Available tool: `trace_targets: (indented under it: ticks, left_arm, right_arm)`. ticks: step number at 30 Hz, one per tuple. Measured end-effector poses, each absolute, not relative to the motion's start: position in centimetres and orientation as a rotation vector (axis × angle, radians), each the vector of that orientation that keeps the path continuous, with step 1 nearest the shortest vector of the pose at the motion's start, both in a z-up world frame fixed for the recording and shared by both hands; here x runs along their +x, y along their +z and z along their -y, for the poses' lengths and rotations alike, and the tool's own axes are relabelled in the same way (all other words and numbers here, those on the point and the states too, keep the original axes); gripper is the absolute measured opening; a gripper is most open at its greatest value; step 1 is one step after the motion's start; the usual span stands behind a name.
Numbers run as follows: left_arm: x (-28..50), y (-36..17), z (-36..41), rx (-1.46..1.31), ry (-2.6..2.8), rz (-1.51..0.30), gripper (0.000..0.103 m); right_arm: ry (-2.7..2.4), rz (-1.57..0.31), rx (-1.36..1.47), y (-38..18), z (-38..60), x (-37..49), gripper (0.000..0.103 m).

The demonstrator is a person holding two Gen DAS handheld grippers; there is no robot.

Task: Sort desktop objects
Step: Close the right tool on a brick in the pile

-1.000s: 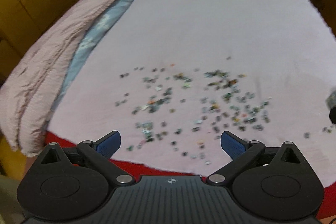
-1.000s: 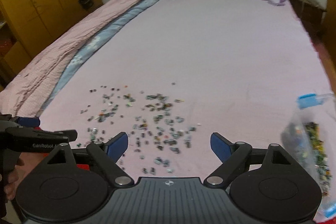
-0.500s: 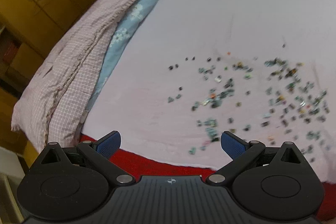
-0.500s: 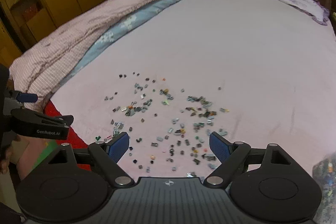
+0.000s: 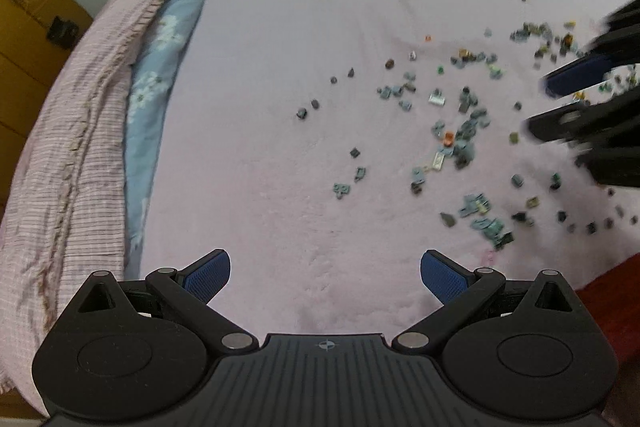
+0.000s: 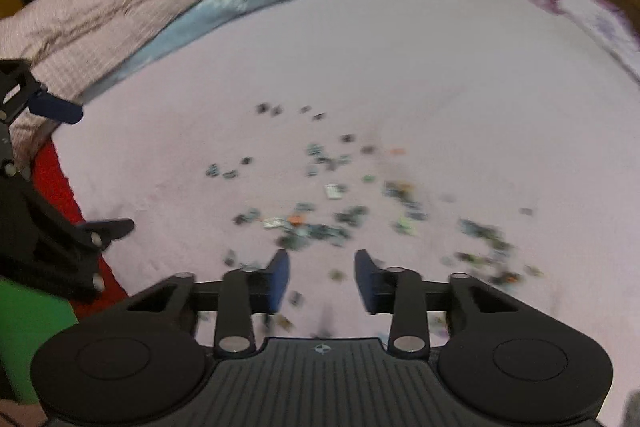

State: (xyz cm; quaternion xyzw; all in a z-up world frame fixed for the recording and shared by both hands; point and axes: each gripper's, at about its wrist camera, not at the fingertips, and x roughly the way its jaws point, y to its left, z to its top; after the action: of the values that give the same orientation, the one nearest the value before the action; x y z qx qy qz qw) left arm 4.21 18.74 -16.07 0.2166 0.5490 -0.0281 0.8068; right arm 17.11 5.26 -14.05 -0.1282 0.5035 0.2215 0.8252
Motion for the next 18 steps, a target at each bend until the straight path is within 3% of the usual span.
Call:
trace_targets:
  ticks: [5,10,18]
  left_arm:
    - [4.8,-19.0,-19.0,0.435,-0.07,-1.2,0.102]
    - [5.3,-20.2,-18.7,0.448,-0.116,-1.189,0.102]
    - [8.3,-22.5,-16.6,0.527,-0.283,-1.152,0.102]
  right_arm:
    - [0.586,-1.155,-0.34,-19.6,-8.9,19.7,0.018]
    - [0.622,-1.171,-0.381,-22.6,-10.1,22.1,0.013]
    - [0.345,-1.152,-0.37,-22.2,-4.7,25.0,0.018]
